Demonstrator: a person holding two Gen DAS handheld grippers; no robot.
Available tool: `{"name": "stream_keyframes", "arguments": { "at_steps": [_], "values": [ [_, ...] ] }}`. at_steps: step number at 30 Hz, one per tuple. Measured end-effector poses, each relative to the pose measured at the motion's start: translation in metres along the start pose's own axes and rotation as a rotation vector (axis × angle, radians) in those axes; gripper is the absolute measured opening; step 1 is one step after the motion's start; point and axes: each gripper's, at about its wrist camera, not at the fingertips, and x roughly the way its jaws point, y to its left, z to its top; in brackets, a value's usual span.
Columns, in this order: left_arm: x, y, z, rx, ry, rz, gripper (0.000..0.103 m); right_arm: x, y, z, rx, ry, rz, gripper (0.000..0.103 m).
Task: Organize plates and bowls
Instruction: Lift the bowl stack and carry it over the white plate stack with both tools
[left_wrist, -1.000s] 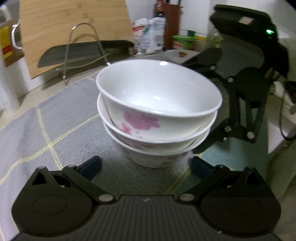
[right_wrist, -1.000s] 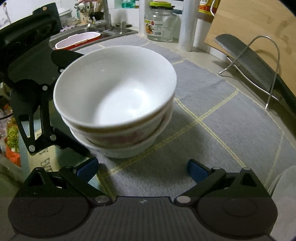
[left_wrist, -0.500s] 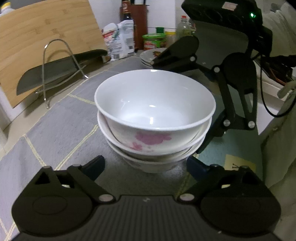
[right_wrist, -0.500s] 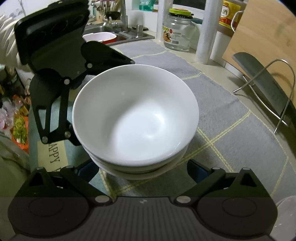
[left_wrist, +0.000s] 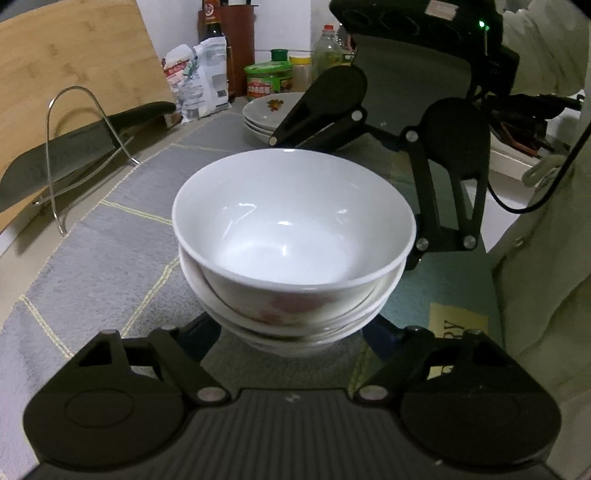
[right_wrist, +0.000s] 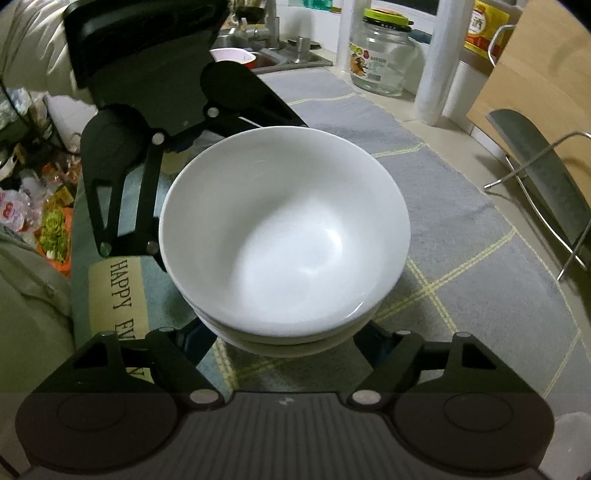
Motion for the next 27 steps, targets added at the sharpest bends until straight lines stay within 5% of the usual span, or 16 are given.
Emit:
{"name": "stream_keyframes", "arguments": {
  "at_steps": [27],
  "values": [
    [0.0075,0.0082,0.0072,0.024,0.036,-0.044,0.084,0.0029,-0.0013,0.003,0.038,0.011,0.016,0.085]
  ]
}}
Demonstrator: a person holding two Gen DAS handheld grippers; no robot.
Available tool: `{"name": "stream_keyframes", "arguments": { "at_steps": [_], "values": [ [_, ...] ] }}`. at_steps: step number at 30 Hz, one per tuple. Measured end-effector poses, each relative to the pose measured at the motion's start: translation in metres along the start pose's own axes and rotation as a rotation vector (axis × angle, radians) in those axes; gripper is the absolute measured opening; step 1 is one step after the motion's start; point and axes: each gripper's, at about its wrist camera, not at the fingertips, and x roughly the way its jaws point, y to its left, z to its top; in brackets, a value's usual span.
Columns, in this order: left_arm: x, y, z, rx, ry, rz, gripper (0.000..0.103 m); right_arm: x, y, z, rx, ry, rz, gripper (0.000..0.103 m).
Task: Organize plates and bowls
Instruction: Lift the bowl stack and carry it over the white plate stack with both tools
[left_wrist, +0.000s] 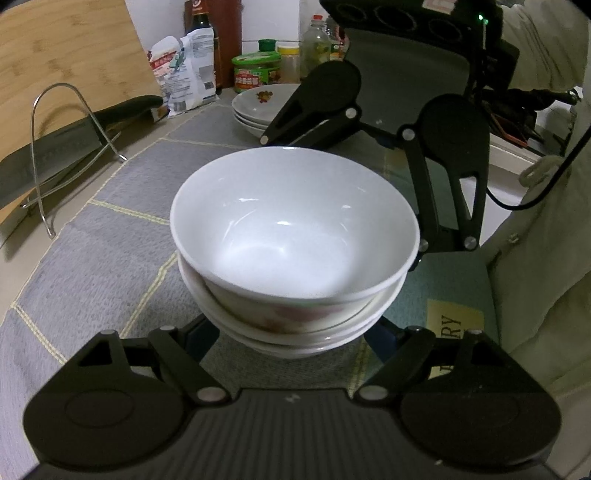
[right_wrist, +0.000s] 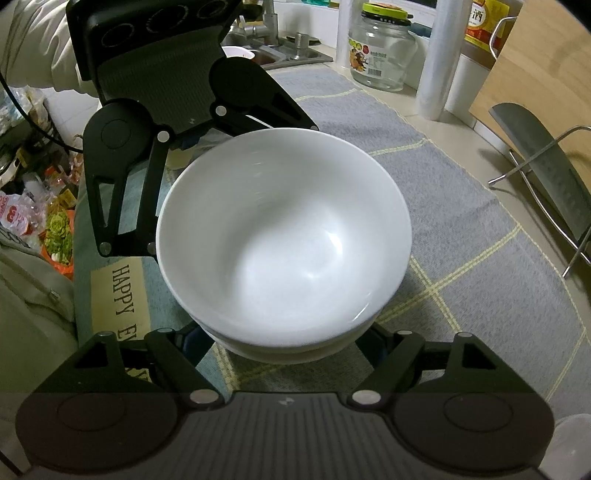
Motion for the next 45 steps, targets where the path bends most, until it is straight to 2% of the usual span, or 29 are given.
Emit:
{"name": "stream_keyframes", "arguments": {
  "at_steps": [9,26,34,45],
  "values": [
    [0.0,-0.005,0.003,0.011,0.008,0.013,0.084,-0.001,0.003,-0.003,0.008,-0.012,-0.011,0.085],
    [-0.001,-0.026,0.024,-0.041,0.032,0.094,0.084,-0.02,0.001,-0.013,-0.058,-0.037,0.045,0.084],
    [0.003,-0.046,0.054,-0.044,0.013,0.124,0.084,-0.054,-0.01,-0.028,-0.083,-0.043,0.047,0.084],
    [0.037,-0.056,0.109,-0.024,-0.035,0.133,0.084,-0.098,-0.046,-0.063,-0.1,-0.032,-0.001,0.084]
  ]
}}
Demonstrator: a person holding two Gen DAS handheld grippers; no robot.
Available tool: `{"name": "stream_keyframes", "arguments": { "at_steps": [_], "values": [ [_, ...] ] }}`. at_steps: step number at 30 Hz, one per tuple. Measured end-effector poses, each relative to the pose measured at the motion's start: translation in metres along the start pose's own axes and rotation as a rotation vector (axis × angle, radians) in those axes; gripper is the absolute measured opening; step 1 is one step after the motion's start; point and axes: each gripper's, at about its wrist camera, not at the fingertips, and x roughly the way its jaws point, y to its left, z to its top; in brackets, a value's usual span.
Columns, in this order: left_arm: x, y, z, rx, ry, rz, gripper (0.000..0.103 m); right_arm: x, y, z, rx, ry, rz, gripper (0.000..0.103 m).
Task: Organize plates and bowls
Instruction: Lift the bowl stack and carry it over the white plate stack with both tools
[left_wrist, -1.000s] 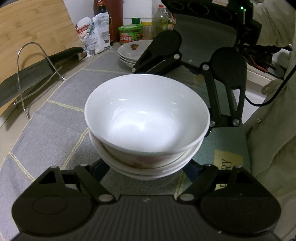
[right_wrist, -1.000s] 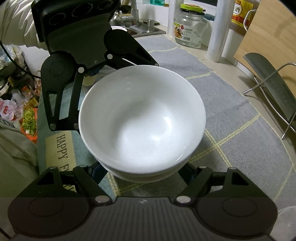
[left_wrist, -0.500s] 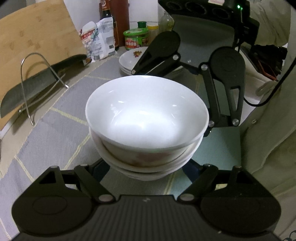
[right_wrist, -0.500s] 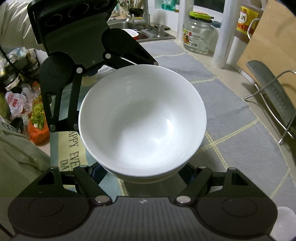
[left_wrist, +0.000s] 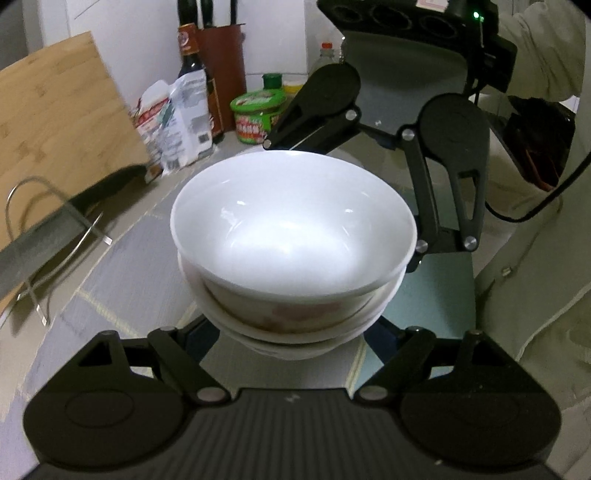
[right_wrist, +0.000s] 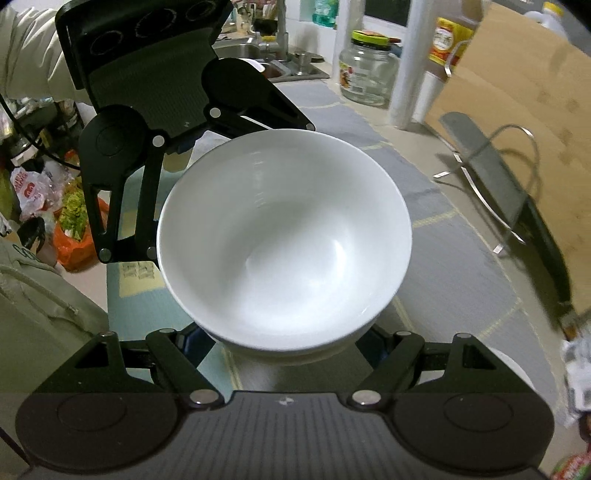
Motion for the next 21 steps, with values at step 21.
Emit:
{"name": "stream_keyframes", "arguments": {
  "at_steps": [21],
  "values": [
    [0.074,0.003,0.08,0.101,-0.045,-0.035,0.084,-0.05,-0.065,-0.072,0.044,0.019,-0.106,0.084]
  ]
}}
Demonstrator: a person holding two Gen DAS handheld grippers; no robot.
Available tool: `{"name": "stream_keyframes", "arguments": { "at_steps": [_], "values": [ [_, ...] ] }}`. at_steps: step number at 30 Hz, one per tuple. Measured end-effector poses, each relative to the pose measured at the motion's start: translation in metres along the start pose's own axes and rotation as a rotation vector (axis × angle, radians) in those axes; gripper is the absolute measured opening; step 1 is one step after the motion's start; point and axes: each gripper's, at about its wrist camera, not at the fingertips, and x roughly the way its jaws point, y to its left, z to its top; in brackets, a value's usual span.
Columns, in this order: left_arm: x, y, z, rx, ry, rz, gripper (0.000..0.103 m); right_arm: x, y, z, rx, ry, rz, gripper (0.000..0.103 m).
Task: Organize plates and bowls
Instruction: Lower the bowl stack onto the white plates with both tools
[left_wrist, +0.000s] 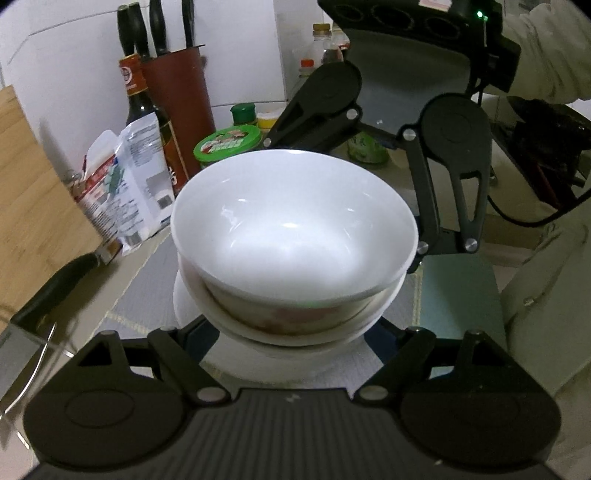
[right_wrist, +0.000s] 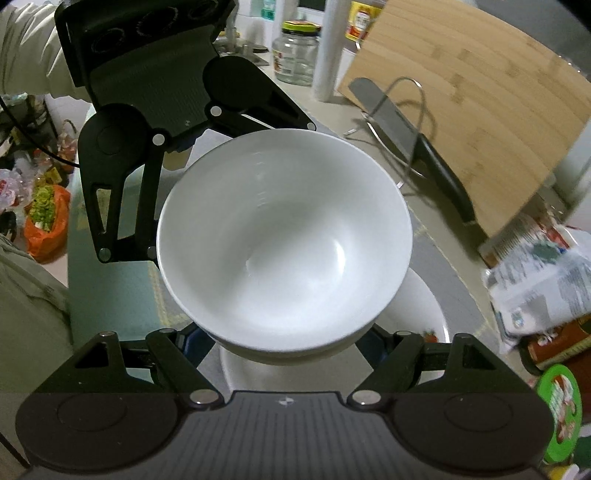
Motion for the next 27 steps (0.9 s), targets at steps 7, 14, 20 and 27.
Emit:
{"name": "stream_keyframes", "arguments": {
  "at_steps": [7,14,20,27],
  "values": [
    [0.018,0.005,0.008,0.017,-0.003,-0.012,0.084,-0.003,-0.014,-0.014,0.019,0.013,-0.018,0.084],
    [0.032,0.011,0.01,0.015,0.002,-0.025,0.084,0.0,-0.023,-0.022,0.031,0.031,-0.017,0.084],
    [0.041,0.014,0.01,0.017,0.015,-0.038,0.084,0.005,-0.028,-0.027,0.037,0.049,-0.017,0.084],
    [0.049,0.019,0.01,0.014,0.032,-0.041,0.084,0.012,-0.036,-0.029,0.046,0.057,-0.011,0.084]
  ]
}}
